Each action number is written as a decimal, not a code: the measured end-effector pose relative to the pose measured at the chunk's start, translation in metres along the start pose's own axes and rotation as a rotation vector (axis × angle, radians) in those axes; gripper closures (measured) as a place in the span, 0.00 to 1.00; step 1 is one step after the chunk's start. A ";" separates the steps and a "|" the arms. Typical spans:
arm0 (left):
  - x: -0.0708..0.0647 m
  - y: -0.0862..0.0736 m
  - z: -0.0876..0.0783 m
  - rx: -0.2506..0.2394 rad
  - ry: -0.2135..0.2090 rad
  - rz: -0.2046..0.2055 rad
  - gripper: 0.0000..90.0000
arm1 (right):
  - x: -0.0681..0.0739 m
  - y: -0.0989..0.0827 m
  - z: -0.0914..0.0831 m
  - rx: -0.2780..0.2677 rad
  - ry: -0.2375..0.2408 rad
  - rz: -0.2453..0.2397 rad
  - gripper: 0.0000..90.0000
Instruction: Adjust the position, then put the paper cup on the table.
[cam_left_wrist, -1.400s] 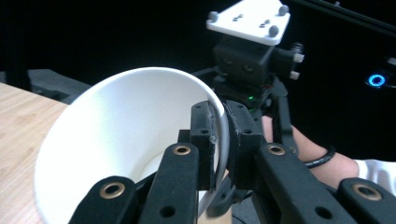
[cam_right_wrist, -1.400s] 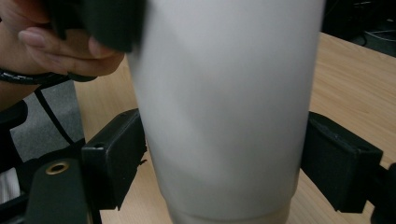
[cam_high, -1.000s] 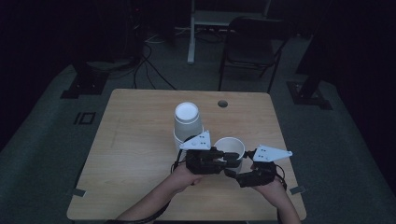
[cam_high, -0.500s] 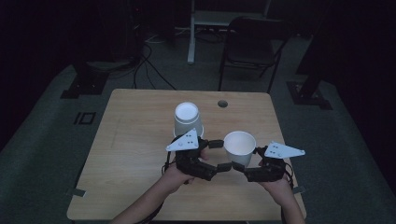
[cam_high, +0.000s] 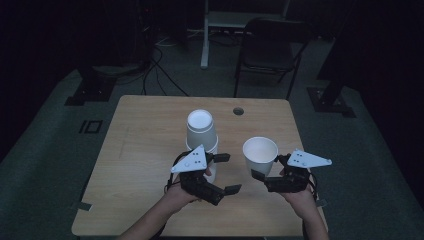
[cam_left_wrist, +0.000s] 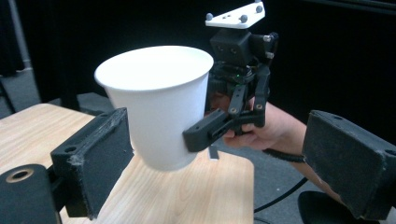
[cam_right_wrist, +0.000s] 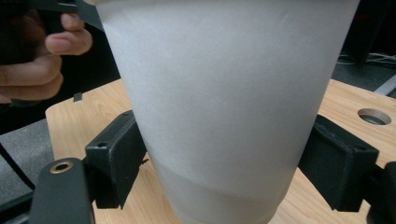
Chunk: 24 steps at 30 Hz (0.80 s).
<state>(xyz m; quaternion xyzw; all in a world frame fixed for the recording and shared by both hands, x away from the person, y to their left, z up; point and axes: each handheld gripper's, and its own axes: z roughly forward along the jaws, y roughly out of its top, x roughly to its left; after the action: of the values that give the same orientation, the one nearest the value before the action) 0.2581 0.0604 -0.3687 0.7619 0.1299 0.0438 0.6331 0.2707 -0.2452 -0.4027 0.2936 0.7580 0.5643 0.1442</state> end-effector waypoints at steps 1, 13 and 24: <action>0.000 -0.004 -0.011 0.015 0.030 0.004 0.10 | -0.001 0.000 0.000 0.001 -0.002 0.002 0.22; 0.006 -0.021 -0.037 0.032 0.118 -0.010 0.10 | -0.001 0.002 0.001 -0.015 -0.018 0.006 0.22; 0.018 -0.038 -0.071 0.033 0.219 -0.032 0.10 | -0.010 -0.002 -0.001 -0.035 -0.070 0.023 0.22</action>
<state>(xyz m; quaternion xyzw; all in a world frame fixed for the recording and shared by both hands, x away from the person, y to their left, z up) 0.2538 0.1386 -0.3937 0.7607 0.2114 0.1144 0.6030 0.2779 -0.2522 -0.4054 0.3191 0.7391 0.5686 0.1694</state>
